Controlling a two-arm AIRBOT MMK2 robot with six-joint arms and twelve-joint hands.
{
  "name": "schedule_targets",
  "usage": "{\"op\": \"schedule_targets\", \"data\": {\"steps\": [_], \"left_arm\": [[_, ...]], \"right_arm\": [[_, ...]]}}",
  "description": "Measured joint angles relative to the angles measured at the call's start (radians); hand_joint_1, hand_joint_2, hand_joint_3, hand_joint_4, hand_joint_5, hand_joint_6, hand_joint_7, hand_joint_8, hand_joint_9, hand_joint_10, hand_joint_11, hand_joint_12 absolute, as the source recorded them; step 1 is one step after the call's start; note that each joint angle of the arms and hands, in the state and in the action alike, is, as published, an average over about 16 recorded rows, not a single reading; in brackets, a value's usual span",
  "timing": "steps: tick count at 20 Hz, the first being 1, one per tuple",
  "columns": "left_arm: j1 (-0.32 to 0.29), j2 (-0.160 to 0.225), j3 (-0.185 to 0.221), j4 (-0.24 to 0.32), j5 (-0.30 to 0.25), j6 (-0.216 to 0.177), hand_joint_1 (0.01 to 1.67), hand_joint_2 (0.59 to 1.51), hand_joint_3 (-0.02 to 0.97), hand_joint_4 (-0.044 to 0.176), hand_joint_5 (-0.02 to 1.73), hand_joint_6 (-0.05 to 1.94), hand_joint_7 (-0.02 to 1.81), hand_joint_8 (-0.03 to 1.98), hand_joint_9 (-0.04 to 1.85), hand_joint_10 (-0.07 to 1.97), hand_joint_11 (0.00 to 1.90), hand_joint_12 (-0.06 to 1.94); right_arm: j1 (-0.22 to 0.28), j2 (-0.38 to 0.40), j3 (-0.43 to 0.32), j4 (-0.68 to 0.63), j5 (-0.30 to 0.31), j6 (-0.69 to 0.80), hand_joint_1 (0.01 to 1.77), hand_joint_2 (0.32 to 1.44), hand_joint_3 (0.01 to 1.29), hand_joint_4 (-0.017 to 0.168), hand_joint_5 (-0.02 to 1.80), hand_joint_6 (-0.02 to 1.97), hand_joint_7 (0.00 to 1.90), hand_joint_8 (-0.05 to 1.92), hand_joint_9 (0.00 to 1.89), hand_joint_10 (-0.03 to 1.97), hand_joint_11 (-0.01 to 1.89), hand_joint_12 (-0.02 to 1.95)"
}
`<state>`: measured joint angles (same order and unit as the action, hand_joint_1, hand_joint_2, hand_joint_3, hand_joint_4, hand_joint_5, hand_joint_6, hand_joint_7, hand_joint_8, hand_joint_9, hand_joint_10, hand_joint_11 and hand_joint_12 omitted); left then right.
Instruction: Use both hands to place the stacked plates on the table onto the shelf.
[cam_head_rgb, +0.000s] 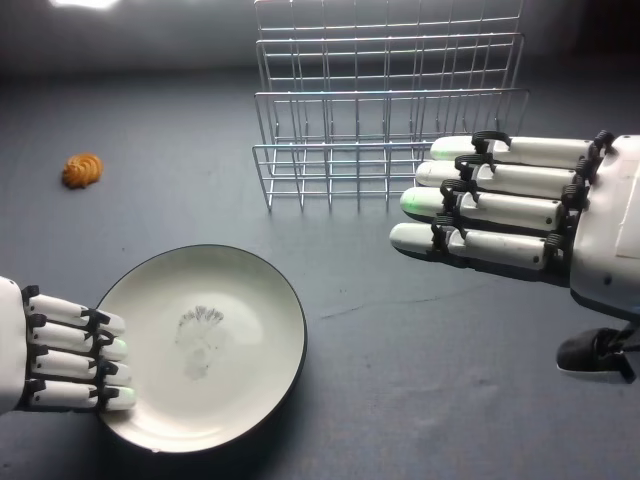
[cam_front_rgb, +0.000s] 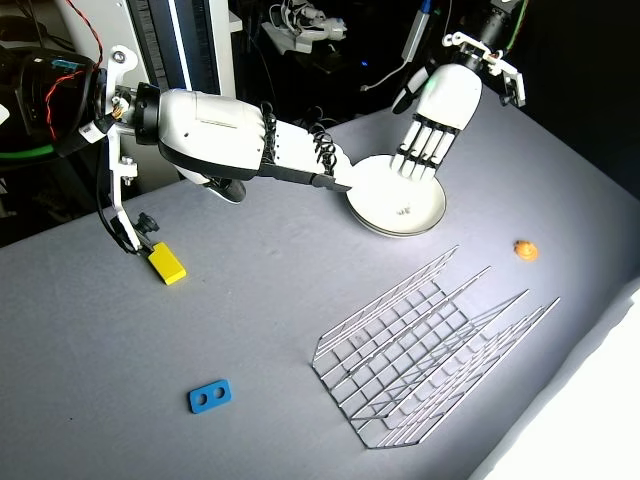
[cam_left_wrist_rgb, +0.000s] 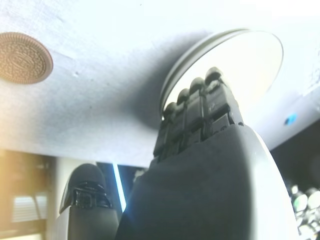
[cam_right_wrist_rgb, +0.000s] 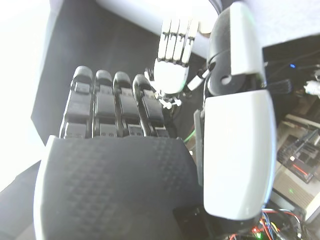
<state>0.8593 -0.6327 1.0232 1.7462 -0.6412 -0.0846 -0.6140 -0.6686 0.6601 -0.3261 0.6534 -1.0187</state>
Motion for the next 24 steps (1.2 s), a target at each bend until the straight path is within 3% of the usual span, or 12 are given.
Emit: {"op": "schedule_targets", "data": {"steps": [9,16,19,24], "left_arm": [[0.033,0.004,-0.05,0.026,0.067,-0.108,0.02,1.118,0.049,-0.006,0.0,-0.01,0.02,0.0,0.02,0.01,0.01,-0.01],[0.043,0.007,-0.103,0.007,0.107,-0.141,0.02,1.119,0.041,-0.008,0.0,-0.02,0.02,0.0,0.02,0.01,0.01,-0.01],[0.044,0.008,-0.121,-0.077,0.126,-0.111,0.02,1.119,0.038,-0.006,0.01,-0.01,0.02,0.0,0.02,0.01,0.02,-0.01],[0.037,0.013,-0.133,-0.348,0.166,0.017,0.02,1.123,0.032,-0.005,0.03,0.0,0.03,0.0,0.02,0.01,0.02,-0.01]], "right_arm": [[-0.002,0.0,0.0,-0.003,0.0,-0.003,1.1,0.93,0.02,0.002,0.05,0.02,0.01,0.01,0.01,0.0,0.02,0.01],[-0.007,-0.002,0.0,-0.006,0.001,-0.006,1.11,0.94,0.02,0.002,0.04,0.02,0.01,0.01,0.01,0.0,0.02,0.07],[-0.01,-0.003,0.0,-0.008,0.001,-0.007,1.12,0.94,0.02,0.002,0.03,0.02,0.01,0.01,0.01,0.0,0.02,0.12],[-0.017,-0.005,-0.001,-0.013,0.005,-0.013,1.12,0.95,0.02,0.002,0.03,0.02,0.02,0.01,0.02,0.0,0.02,0.19]]}}
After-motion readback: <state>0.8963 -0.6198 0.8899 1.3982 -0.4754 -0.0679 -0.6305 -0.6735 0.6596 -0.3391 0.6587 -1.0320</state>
